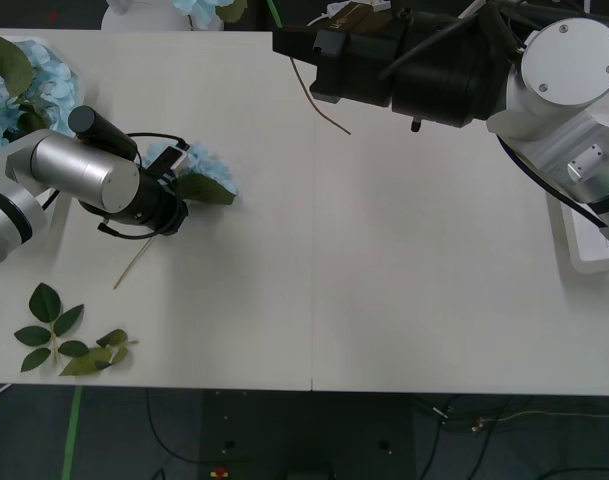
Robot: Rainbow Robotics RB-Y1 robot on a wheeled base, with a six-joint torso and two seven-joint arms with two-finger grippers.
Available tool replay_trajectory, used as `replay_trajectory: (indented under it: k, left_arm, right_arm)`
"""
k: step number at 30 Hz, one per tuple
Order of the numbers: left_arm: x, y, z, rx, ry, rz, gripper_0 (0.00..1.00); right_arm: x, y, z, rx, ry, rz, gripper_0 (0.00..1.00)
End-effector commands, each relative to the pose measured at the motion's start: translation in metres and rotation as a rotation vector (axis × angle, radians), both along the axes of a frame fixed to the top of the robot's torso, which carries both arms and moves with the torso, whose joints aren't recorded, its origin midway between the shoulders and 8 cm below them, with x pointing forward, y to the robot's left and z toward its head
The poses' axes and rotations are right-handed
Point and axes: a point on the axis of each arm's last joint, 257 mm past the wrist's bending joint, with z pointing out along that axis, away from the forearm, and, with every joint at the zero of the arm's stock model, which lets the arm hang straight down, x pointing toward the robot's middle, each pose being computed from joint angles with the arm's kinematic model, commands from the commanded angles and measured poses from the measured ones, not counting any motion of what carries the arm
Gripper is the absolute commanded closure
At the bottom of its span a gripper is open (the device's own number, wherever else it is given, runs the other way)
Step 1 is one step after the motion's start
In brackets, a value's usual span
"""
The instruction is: Place the red flowers into the right box and the blue flowers into the left box. If a person shows an open palm, hand one flower to the person first, then continue sorting.
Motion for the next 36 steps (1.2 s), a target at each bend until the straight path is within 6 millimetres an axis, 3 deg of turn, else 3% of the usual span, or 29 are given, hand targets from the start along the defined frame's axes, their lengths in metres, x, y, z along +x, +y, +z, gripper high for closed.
replay_trajectory:
  k: [1,5,8,11,12,14,20,23,26,30,34,36]
  left_arm:
    - [-0.013,-0.001,-0.017,0.007,0.013,-0.047,1.00]
    - [-0.004,0.010,0.005,-0.007,-0.022,-0.030,1.00]
    - [0.007,0.026,0.043,-0.010,-0.066,-0.014,1.00]
    - [0.016,0.061,0.109,0.015,-0.095,0.034,1.00]
    - [0.017,0.067,0.122,0.018,-0.100,0.044,1.00]
    - [0.018,0.090,0.156,0.035,-0.109,0.084,1.00]
    - [0.006,0.205,0.283,0.326,-0.176,0.260,1.00]
    - [0.000,0.249,0.327,0.477,-0.227,0.346,1.00]
    - [-0.005,0.272,0.337,0.506,-0.241,0.391,1.00]
    - [-0.004,0.328,0.342,0.574,-0.291,0.470,1.00]
    - [-0.001,0.378,0.325,0.589,-0.342,0.506,0.99]
    - [0.002,0.391,0.313,0.603,-0.367,0.486,0.97]
  right_arm:
    - [-0.015,0.020,0.005,0.011,-0.045,0.028,1.00]
    - [-0.016,0.024,0.004,0.014,-0.045,0.029,1.00]
    - [-0.016,0.024,0.004,0.016,-0.043,0.030,1.00]
    - [-0.017,0.024,0.003,0.015,-0.042,0.031,1.00]
    - [-0.016,0.024,0.004,0.016,-0.043,0.030,1.00]
    - [-0.016,0.024,0.003,0.015,-0.040,0.030,1.00]
    - [-0.017,0.025,0.003,0.017,-0.039,0.031,1.00]
    - [-0.017,0.025,0.004,0.017,-0.041,0.032,1.00]
    - [-0.017,0.025,0.004,0.018,-0.042,0.032,1.00]
    - [-0.017,0.026,0.004,0.021,-0.041,0.032,1.00]
    - [-0.017,0.026,0.005,0.022,-0.040,0.032,1.00]
    - [-0.017,0.026,0.004,0.021,-0.041,0.032,1.00]
